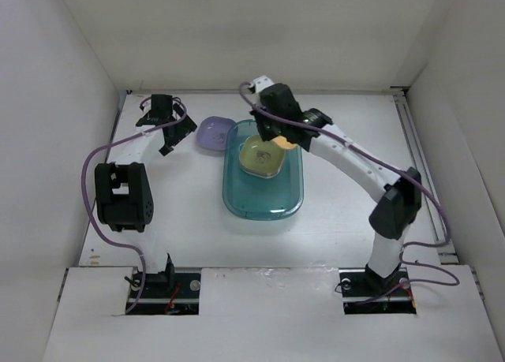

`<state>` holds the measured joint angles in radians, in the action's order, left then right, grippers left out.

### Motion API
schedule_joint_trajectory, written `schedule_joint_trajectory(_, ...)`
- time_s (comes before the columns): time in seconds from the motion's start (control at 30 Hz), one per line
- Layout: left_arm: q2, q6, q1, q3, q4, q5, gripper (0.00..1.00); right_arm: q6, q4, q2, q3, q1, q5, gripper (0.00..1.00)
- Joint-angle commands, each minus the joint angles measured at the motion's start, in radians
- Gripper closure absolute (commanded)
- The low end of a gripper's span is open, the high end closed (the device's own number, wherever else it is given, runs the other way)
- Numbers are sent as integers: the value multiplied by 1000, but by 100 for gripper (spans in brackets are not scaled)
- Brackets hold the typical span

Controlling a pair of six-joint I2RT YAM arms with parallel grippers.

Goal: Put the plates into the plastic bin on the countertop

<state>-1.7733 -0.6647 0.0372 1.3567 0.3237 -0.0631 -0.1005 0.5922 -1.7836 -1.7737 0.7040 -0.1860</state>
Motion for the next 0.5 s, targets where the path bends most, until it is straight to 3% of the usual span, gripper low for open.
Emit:
schedule_joint_trajectory(0.0, 8, 39, 1, 28, -48, 58, 0, 123, 147, -135, -127, 55, 5, 100)
schedule_joint_trajectory(0.33, -58, 57, 1, 30, -69, 77, 0, 177, 169, -286, -251, 111, 14, 98)
schedule_joint_trajectory(0.37, -58, 57, 1, 30, -69, 77, 0, 177, 169, -286, -251, 111, 14, 89)
schedule_joint_trajectory(0.4, -67, 57, 1, 30, -78, 77, 0, 177, 169, -286, -251, 111, 14, 65)
schedule_joint_trajectory(0.47, -67, 66, 1, 30, -90, 97, 0, 168, 124, -249, -237, 123, 23, 30)
